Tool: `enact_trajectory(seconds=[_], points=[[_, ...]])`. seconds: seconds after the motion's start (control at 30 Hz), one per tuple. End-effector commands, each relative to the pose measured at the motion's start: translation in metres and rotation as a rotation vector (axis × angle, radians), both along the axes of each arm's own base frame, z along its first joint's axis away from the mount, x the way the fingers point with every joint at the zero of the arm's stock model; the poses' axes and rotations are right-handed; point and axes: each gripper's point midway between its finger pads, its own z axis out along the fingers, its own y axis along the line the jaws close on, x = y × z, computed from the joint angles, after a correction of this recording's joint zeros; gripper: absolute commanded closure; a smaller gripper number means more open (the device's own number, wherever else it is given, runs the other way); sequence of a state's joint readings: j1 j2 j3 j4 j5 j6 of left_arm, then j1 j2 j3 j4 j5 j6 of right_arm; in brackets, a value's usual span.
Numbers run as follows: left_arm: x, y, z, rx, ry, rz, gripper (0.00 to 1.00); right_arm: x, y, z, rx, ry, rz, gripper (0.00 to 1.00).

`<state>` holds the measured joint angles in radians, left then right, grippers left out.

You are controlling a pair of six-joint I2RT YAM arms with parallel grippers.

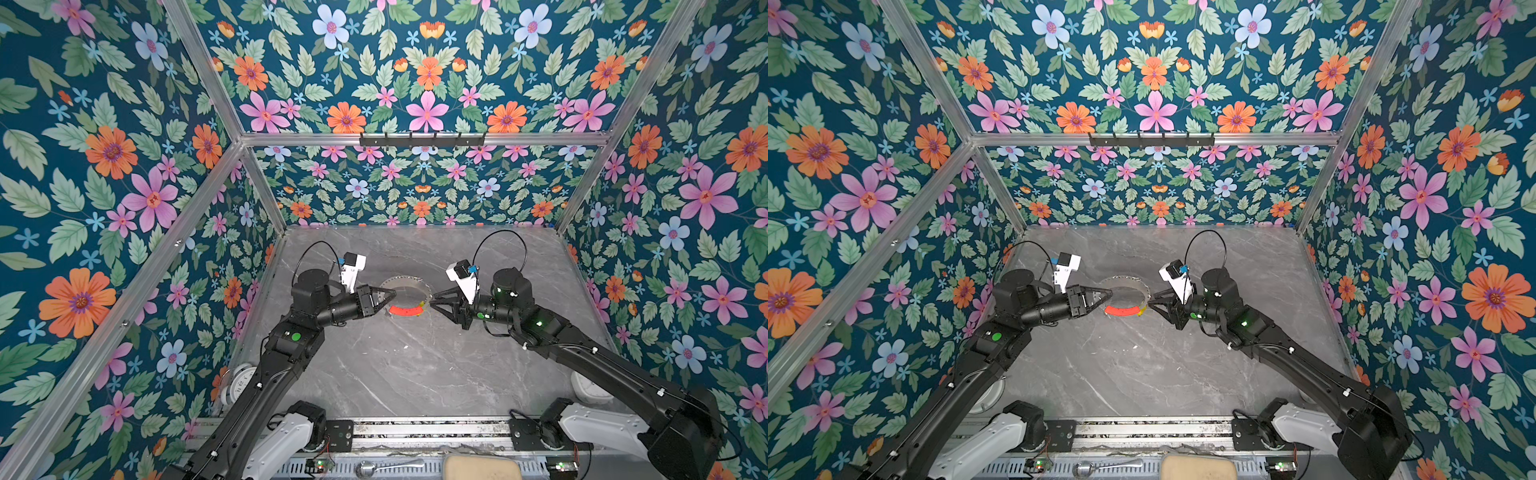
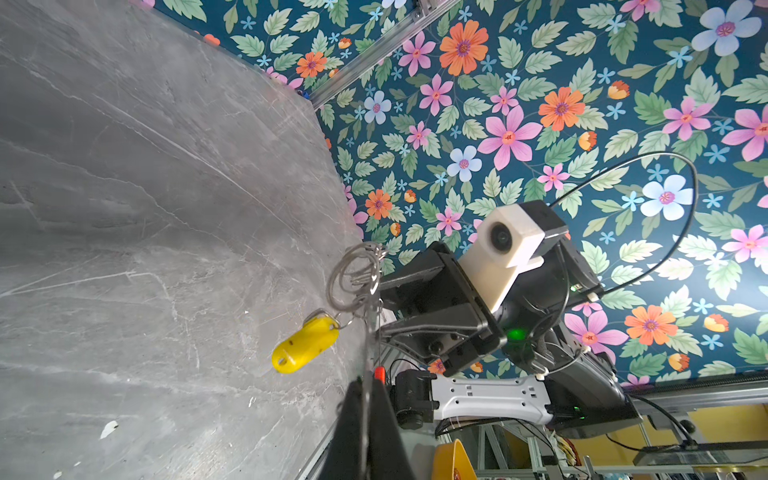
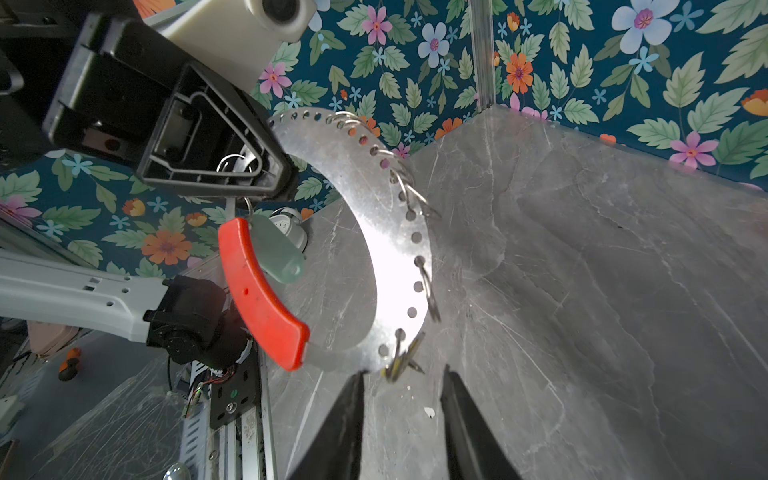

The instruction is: Remove the keys from the keyring

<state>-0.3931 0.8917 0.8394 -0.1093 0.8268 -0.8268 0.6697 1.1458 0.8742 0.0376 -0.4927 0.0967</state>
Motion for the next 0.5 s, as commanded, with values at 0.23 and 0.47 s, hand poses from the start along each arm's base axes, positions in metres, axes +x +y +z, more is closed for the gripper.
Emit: enact_trajectory(seconds=[0.23,0.47], points=[[-0.005,-0.001,0.011,-0.016,-0.031,-0.028,1.00,0.006,0.005,0.004,-0.041,-0.058,-0.014,0.71],[-0.004,-0.001,0.008,-0.007,-0.020,-0.021,1.00,0.004,0.004,0.012,-0.047,-0.086,-0.019,0.76]])
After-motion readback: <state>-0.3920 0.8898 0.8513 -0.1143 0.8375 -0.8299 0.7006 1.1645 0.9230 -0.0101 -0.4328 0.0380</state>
